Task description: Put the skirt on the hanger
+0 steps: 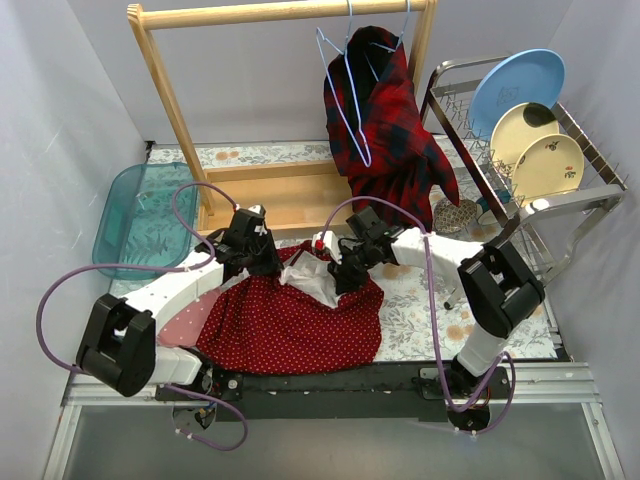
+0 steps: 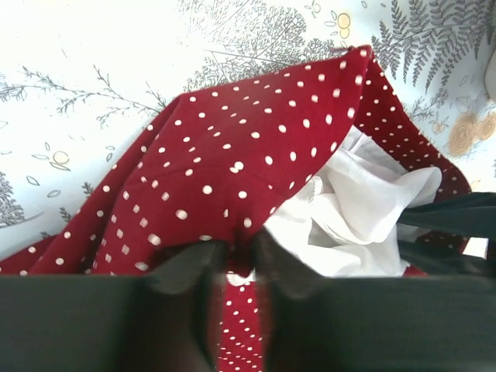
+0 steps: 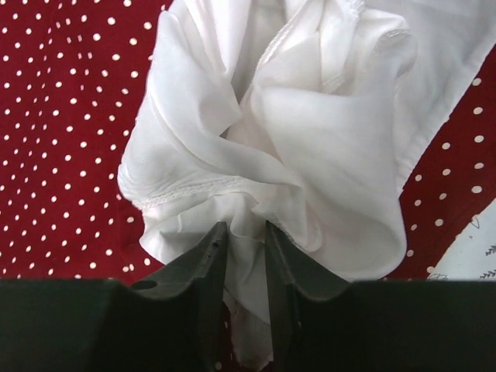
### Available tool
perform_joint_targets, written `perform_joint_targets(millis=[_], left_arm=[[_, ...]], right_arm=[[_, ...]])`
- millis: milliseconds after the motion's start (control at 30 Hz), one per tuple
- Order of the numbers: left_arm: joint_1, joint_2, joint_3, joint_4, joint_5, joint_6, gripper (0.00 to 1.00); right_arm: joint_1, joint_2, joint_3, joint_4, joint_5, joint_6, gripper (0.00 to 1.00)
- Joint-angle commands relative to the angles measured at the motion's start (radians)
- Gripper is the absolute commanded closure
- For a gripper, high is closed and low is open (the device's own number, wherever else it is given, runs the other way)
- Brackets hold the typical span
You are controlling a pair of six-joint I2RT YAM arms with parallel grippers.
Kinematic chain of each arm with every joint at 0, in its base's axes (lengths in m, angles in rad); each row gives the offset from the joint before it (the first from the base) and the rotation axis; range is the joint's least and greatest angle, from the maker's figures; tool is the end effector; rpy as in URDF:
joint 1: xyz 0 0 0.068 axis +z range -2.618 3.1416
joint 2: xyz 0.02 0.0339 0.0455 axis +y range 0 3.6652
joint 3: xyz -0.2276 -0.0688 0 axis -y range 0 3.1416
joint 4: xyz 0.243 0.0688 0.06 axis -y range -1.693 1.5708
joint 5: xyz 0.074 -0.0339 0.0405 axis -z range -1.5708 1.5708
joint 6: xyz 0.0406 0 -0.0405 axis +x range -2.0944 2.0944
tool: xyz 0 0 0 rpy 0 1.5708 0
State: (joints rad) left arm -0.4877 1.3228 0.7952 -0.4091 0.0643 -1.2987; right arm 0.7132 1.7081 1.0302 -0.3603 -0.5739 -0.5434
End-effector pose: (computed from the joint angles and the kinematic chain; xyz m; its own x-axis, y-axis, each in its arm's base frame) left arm 0.2392 -0.1298 0.1714 -0.6741 -0.7305 -0.1094 -0.5508 0.5957 -0.5846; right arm 0.2374 0.2345 0.1402 -0.1658 -0.7176 -0.6765 -0.9856 0.0978 0.1378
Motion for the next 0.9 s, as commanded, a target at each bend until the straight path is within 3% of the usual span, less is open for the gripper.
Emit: perform_joint_targets(millis=[0, 33, 467, 667, 867], left_arm=[[-0.003, -0.043, 0.018, 0.023, -0.029, 0.026, 0.91], [-0.003, -0.049, 0.018, 0.018, -0.026, 0.022, 1.0], [0.001, -0.322, -0.004, -0.057, 0.109, -0.062, 1.0], [0.003, -0.37, -0.005, -0.074, 0.126, -0.079, 1.0], [0.003, -0.395, -0.016, -0.08, 0.135, -0.08, 1.0]], right_arm=[[-0.001, -0.091, -0.001, -0.049, -0.017, -0.041, 0.61], [-0.003, -0.109, -0.001, -0.06, -0.015, -0.046, 0.6], [-0.096, -0.421, -0.084, -0.106, 0.014, -0.076, 0.46], [-0.103, -0.374, -0.127, -0.192, -0.035, -0.196, 0.43], [-0.101, -0.27, -0.099, -0.16, -0.035, -0.175, 0.45]])
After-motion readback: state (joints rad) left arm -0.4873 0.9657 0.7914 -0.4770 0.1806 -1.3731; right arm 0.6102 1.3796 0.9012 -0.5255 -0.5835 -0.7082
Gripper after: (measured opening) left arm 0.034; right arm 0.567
